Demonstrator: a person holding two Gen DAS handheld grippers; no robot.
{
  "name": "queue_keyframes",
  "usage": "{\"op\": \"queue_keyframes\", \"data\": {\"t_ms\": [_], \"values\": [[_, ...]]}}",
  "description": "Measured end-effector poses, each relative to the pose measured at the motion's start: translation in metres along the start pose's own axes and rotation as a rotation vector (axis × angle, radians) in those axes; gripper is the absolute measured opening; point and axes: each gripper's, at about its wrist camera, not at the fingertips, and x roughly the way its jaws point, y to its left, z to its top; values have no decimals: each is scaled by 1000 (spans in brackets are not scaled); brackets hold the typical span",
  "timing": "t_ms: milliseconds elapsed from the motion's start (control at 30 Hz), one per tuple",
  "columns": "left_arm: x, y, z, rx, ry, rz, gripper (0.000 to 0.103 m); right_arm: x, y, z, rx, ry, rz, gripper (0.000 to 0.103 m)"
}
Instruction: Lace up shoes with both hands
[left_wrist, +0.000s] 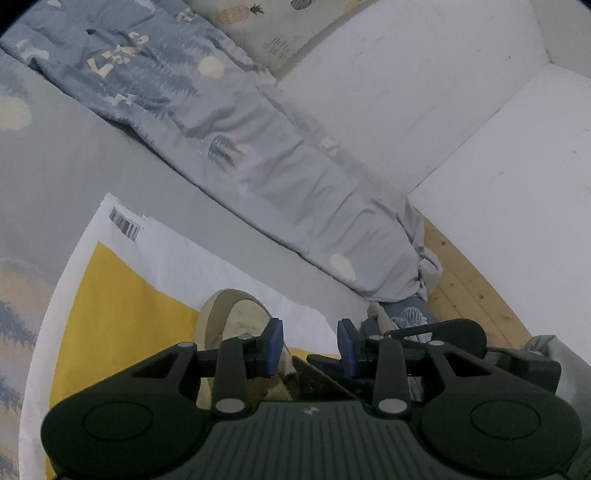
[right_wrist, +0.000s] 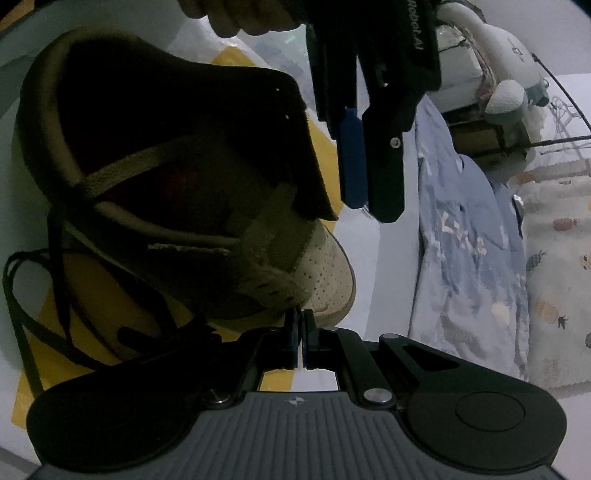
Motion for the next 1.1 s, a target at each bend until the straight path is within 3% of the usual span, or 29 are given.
{"op": "queue_keyframes", "data": {"t_ms": [167, 267, 300, 500, 600, 633, 667, 700, 1100], "values": [[-1, 1, 1, -5, 2, -16, 30, -2, -3, -3, 42, 13, -7, 6], [-1, 2, 1, -10, -1, -18, 29, -3, -6, -2, 44, 11, 1, 28], [-1, 1, 1, -10, -1, -17, 29, -3, -6, -2, 49, 11, 4, 30], [-1, 1, 2, -13, -2, -14, 29, -1, -11, -1, 101, 38, 17, 30], [-2, 0, 2, -10, 0, -14, 29, 1, -14, 0, 131, 56, 34, 29], [-2, 0, 3, -9, 2, -14, 29, 3, -14, 0, 135, 62, 40, 24], [-2, 0, 3, -6, 6, -13, 29, 3, -15, 1, 133, 65, 43, 5], [-2, 0, 3, -3, 9, -11, 29, 4, -15, 2, 131, 69, 46, 1], [-1, -1, 5, 10, 36, 8, 29, 6, -15, 13, 54, 69, 63, 0]]}}
